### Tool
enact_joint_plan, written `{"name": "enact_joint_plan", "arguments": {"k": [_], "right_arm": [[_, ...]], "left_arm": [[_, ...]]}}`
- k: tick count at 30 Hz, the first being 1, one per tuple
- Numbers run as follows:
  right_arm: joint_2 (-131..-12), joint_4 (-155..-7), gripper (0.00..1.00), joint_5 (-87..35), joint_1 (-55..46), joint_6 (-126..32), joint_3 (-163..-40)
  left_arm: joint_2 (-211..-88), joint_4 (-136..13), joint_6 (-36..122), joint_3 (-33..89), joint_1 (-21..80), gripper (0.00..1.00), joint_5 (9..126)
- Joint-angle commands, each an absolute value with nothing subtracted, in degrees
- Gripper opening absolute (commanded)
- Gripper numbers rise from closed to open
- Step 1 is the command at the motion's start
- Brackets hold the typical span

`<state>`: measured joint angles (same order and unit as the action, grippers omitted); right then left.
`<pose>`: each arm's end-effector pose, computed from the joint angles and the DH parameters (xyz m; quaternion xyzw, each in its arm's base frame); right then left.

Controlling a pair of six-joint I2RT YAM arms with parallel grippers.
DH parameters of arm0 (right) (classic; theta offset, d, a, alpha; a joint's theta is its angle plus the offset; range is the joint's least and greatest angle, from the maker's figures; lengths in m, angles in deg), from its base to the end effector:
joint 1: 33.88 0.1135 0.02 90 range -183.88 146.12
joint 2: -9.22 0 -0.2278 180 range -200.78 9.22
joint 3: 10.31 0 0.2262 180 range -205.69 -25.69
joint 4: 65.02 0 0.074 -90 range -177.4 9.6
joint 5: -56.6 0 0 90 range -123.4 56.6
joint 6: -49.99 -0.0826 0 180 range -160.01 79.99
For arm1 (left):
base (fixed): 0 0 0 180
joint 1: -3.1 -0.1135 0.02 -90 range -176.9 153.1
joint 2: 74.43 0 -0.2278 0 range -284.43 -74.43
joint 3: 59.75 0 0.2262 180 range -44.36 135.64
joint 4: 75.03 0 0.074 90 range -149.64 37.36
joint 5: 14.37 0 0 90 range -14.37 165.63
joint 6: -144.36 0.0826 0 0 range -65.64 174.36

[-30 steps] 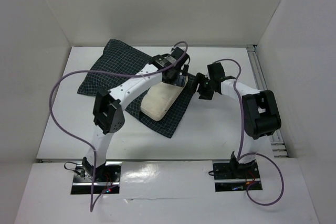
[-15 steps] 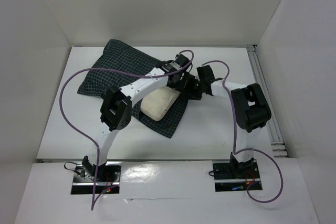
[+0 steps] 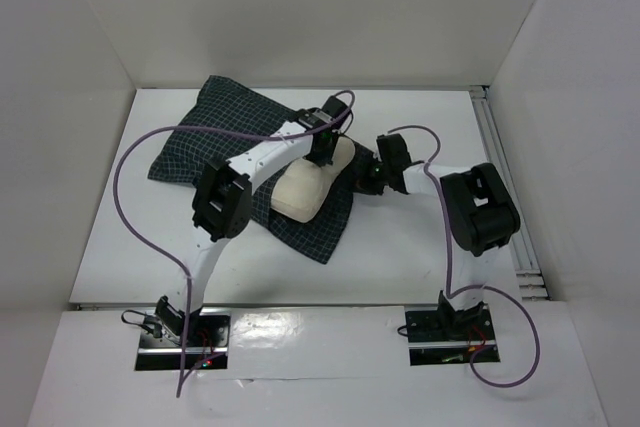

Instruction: Put the pillow into the pillowcase

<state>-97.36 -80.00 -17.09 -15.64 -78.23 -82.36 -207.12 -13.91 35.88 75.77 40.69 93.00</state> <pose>0.3450 0.1381 0.0870 0.1128 0.9232 0.2793 0.2388 0.3960 -0.2737 0.1621 0.1172 0.9446 0.0013 0.3067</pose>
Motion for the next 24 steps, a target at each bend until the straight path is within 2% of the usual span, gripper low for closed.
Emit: {"name": "enact_joint_plan", "arguments": {"k": [1,4,8,13,18,24], "right_arm": [[-90.73,-80.05,0.0,-16.97,-15.59,-78.33,-79.57],[-83.61,-84.33,0.0,-16.97,-16.12,-77.02,-79.57],[-74.38,-92.08,0.0,-17.49,-19.45,-74.21,-78.61],[-64.19,-100.96,0.0,-19.6,-26.21,-70.17,-75.0],[-63.02,-103.52,0.0,-24.59,-30.36,-67.7,-70.35],[-63.02,-103.26,0.0,-27.6,-34.58,-66.55,-68.93]], "left_arm": [[-208.66,-12.89,28.55,76.4,37.91,0.0,89.67],[-206.1,-10.87,24.24,77.18,35.89,0.0,92.68],[-206.7,-1.56,20.7,87.79,32.55,0.0,94.26],[-207.32,-0.49,17.9,88.53,31.93,0.0,96.28],[-208.56,-2.33,16.22,86.69,31.93,0.0,92.86],[-201.9,-5.85,16.74,82.56,30.88,0.0,86.99]]}}
